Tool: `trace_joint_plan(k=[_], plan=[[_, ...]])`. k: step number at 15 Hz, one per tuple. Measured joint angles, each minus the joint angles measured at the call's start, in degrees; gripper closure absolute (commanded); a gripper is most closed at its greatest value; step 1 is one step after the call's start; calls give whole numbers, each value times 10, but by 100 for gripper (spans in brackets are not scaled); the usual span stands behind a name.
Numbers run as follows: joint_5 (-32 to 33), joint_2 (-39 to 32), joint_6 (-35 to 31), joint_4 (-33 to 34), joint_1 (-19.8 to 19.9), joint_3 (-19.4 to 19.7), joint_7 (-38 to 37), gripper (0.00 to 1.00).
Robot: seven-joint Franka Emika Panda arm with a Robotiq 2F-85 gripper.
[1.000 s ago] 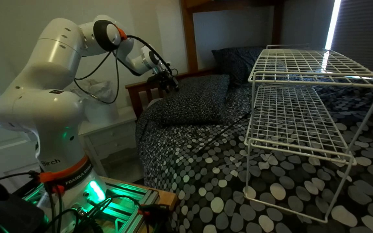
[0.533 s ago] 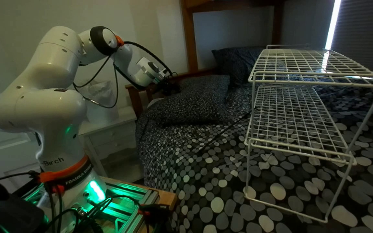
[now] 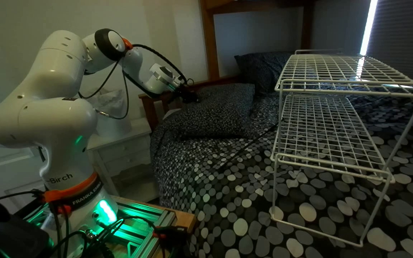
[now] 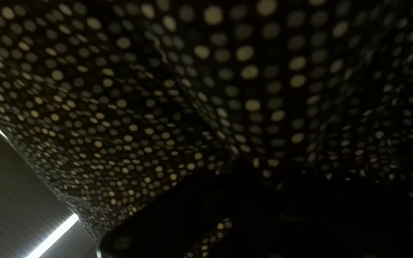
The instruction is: Move the pillow on the left side of the bed a little forward on the bed
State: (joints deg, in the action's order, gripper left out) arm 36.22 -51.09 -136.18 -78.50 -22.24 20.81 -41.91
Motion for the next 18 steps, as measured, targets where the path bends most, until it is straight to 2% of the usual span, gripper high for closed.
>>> trace_joint_plan(k=[4, 6, 10, 18], plan=[[9, 11, 84, 42, -8, 5, -60, 98], [38, 25, 109, 64, -8, 16, -89, 97], [148, 61, 116, 88, 9, 39, -123, 97], [402, 100, 124, 111, 71, 36, -216, 97]])
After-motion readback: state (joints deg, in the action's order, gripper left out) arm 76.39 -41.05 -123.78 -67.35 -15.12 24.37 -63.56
